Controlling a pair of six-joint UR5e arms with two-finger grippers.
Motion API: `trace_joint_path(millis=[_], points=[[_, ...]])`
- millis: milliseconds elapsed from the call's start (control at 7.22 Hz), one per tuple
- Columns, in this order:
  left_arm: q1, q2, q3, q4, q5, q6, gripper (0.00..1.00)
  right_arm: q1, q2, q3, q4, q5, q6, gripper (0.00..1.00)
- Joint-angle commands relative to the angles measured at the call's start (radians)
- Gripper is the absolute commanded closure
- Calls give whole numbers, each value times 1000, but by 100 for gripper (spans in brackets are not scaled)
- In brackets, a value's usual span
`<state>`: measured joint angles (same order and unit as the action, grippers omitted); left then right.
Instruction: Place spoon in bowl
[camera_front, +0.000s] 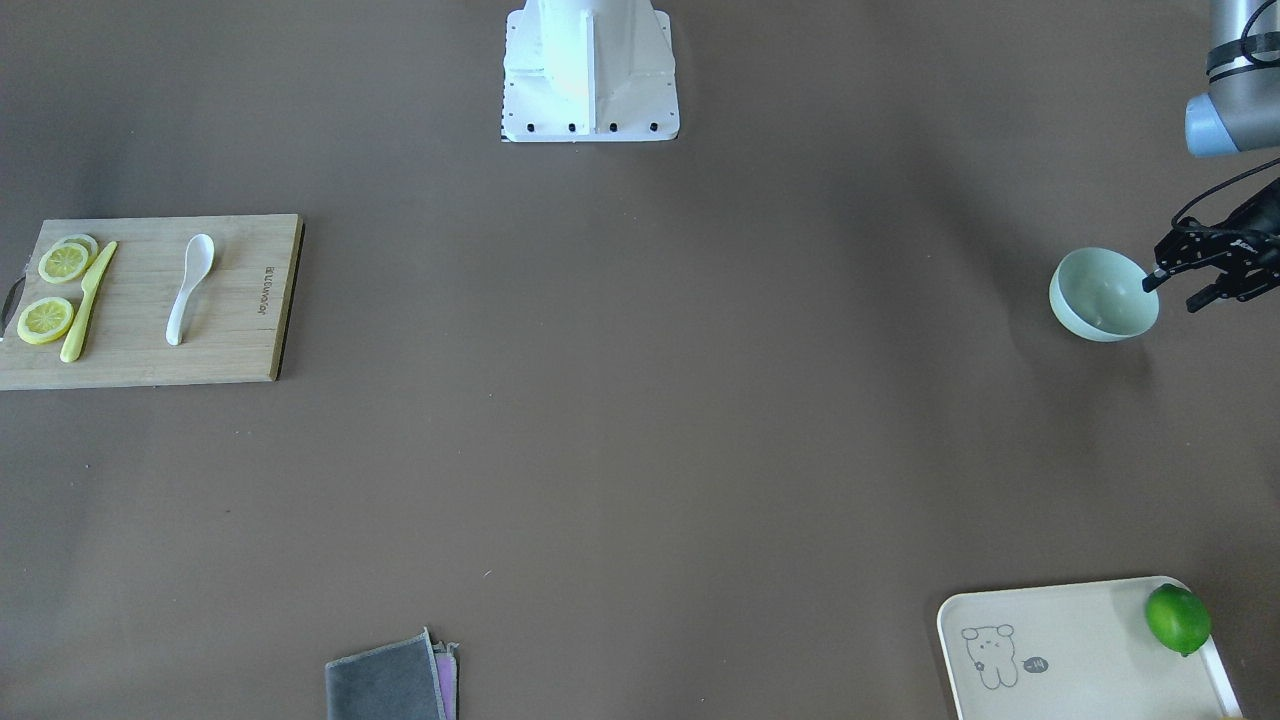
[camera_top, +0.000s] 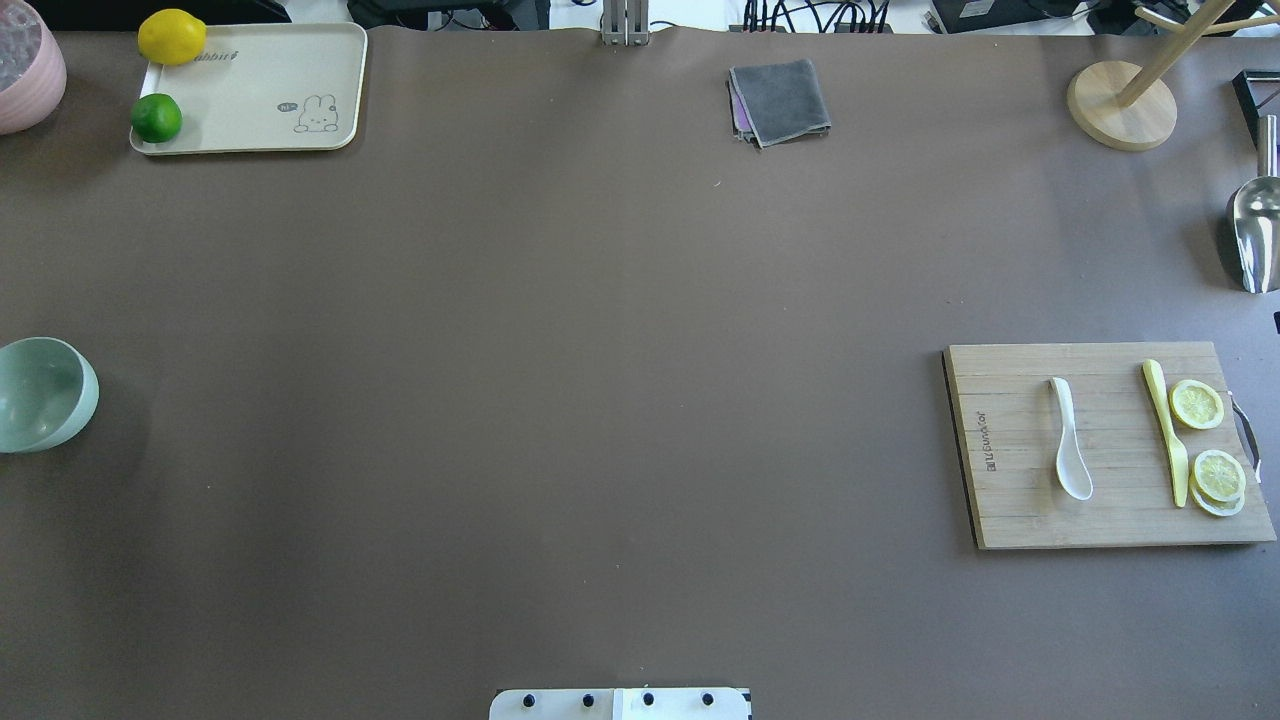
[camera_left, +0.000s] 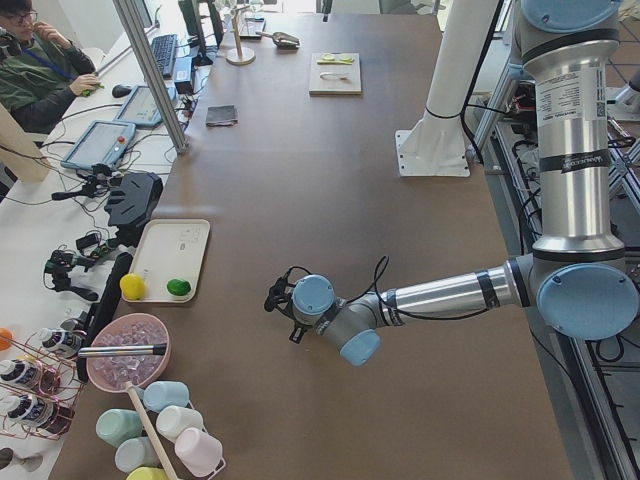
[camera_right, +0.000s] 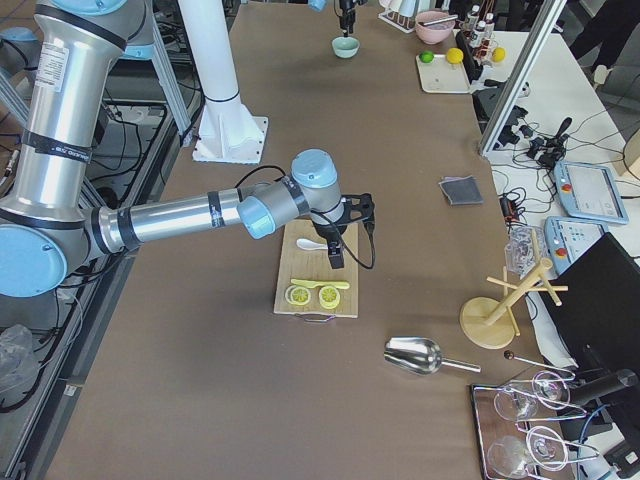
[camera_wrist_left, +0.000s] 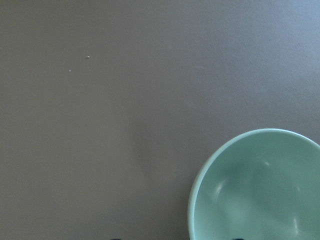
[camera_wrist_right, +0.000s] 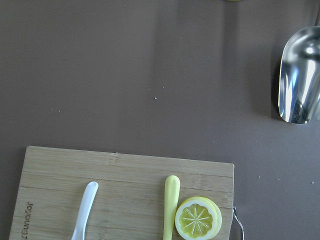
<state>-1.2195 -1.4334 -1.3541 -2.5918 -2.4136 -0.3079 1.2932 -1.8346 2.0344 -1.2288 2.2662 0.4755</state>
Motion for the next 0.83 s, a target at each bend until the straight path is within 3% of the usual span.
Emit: trace_joint_path(millis=[0, 138, 277, 415, 692], points=[[29, 1, 9, -10, 5, -3, 39, 0, -2, 0, 0, 0, 0, 0], [34, -1, 13, -13, 7, -3, 53, 0, 0, 0, 0, -2, 0, 0], [35, -1, 13, -11, 7, -3, 81, 0, -2, 0, 0, -4, 0, 0], [35, -7, 10, -11, -2, -7, 100, 0, -2, 0, 0, -4, 0, 0], [34, -70, -61, -10, -79, -224, 100, 0, -5, 0, 0, -4, 0, 0]])
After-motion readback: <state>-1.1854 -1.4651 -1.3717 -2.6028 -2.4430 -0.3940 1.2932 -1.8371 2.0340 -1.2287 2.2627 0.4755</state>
